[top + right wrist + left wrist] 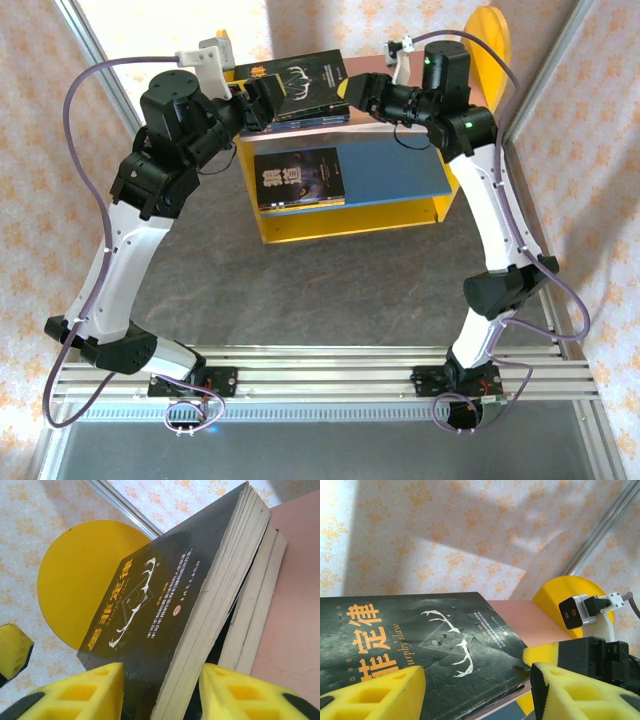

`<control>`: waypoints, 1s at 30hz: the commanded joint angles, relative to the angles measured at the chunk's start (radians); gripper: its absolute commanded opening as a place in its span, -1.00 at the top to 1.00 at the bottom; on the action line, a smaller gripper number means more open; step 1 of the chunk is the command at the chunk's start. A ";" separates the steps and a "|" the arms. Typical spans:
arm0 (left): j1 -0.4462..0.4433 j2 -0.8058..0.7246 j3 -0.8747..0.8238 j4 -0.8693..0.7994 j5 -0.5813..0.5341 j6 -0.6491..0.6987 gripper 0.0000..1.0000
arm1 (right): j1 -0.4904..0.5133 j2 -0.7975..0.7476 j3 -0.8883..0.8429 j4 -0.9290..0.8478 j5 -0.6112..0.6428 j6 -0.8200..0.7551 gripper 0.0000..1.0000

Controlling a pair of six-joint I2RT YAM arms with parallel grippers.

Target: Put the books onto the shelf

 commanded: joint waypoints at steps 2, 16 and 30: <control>-0.017 0.000 0.012 -0.023 0.005 0.012 -0.13 | 0.005 0.005 0.046 -0.012 0.037 -0.044 0.02; -0.075 0.004 -0.029 -0.119 -0.020 0.029 -0.11 | 0.004 -0.015 0.035 -0.069 0.098 -0.089 -0.14; -0.085 -0.005 -0.100 -0.141 -0.022 0.035 -0.10 | 0.004 -0.089 -0.073 -0.021 0.110 -0.087 0.06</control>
